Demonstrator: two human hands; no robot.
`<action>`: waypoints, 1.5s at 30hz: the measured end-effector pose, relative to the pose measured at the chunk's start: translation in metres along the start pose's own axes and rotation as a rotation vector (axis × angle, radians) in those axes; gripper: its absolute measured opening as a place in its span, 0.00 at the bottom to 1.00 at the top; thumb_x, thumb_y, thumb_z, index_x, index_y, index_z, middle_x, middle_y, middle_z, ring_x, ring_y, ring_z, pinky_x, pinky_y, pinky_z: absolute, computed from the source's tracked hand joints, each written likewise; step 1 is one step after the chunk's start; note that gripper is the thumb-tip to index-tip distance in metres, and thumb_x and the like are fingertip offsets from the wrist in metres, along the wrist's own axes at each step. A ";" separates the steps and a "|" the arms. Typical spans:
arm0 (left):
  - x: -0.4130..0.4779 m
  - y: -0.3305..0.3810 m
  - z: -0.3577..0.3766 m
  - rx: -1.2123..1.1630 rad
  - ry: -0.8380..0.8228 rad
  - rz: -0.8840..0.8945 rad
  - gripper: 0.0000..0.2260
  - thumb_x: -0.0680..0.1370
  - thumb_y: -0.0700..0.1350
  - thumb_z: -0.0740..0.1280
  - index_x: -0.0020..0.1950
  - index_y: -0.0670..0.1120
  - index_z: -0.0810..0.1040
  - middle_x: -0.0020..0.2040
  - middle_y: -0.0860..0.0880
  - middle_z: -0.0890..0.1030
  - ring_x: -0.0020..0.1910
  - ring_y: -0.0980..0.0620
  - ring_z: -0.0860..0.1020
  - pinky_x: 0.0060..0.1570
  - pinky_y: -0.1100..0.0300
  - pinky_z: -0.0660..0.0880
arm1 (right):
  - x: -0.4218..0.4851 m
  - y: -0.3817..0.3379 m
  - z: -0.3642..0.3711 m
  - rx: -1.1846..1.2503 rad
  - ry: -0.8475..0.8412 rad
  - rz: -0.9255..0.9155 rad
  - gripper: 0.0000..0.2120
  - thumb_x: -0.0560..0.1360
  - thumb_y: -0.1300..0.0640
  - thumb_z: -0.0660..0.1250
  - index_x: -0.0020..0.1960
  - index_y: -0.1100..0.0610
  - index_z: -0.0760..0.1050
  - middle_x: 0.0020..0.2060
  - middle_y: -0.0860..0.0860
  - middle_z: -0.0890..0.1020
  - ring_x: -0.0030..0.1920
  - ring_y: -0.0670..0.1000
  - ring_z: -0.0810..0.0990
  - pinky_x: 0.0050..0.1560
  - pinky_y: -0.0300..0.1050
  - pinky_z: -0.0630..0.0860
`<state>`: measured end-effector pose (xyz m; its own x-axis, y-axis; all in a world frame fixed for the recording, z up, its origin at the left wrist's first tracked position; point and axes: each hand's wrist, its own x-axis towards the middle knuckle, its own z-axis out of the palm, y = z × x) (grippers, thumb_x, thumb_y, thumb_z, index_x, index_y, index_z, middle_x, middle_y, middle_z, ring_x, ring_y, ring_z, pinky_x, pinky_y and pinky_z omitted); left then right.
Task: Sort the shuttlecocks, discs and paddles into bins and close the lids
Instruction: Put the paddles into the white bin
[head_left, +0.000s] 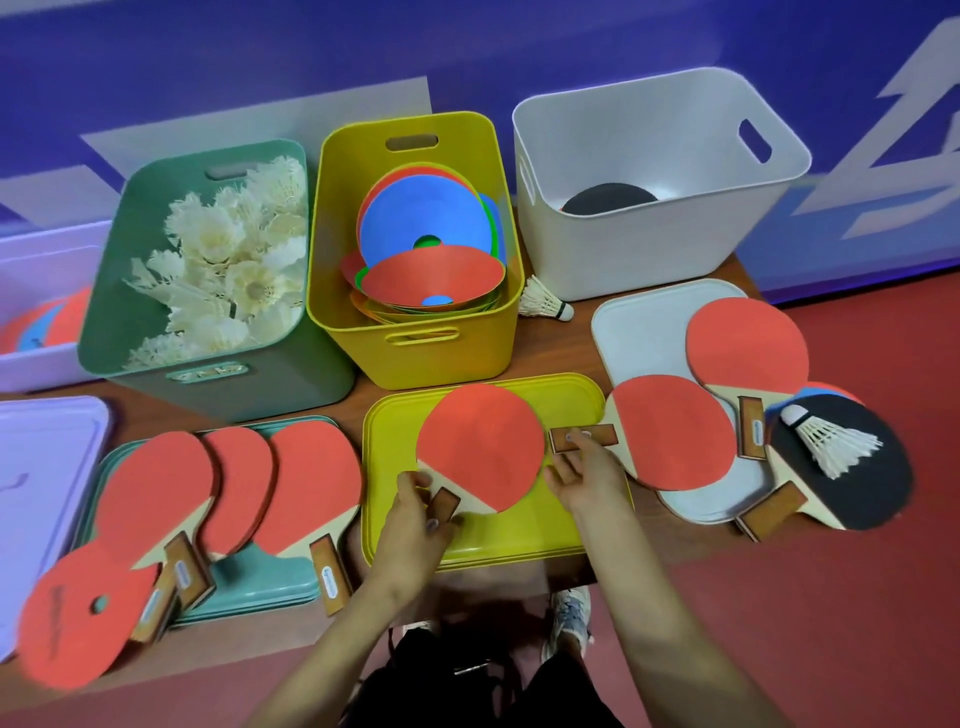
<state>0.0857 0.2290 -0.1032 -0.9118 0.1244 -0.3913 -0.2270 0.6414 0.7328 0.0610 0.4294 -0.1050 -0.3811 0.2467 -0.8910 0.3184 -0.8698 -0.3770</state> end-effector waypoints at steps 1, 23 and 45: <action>-0.002 -0.001 0.000 0.005 0.012 0.016 0.20 0.72 0.36 0.70 0.55 0.46 0.61 0.48 0.47 0.75 0.42 0.49 0.76 0.41 0.61 0.73 | 0.001 -0.001 0.002 0.009 -0.005 0.001 0.06 0.78 0.59 0.64 0.42 0.56 0.72 0.60 0.56 0.77 0.63 0.54 0.74 0.58 0.50 0.69; -0.016 0.068 0.051 -0.257 0.393 0.343 0.19 0.72 0.42 0.68 0.48 0.63 0.64 0.45 0.49 0.71 0.44 0.46 0.73 0.44 0.53 0.72 | -0.069 -0.050 -0.024 -0.147 -0.427 -0.472 0.08 0.76 0.68 0.64 0.53 0.59 0.72 0.46 0.55 0.78 0.48 0.51 0.79 0.54 0.43 0.79; 0.116 0.273 0.002 0.090 0.397 0.355 0.18 0.74 0.36 0.68 0.59 0.41 0.65 0.56 0.41 0.79 0.53 0.37 0.76 0.40 0.54 0.66 | -0.017 -0.309 0.080 -0.713 -0.314 -0.868 0.13 0.78 0.63 0.58 0.36 0.56 0.71 0.35 0.52 0.72 0.33 0.46 0.71 0.41 0.39 0.72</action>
<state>-0.0818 0.4201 0.0506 -0.9903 0.0609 0.1252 0.1332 0.6765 0.7243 -0.0999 0.6596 0.0467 -0.8765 0.4378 -0.2001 0.2231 0.0012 -0.9748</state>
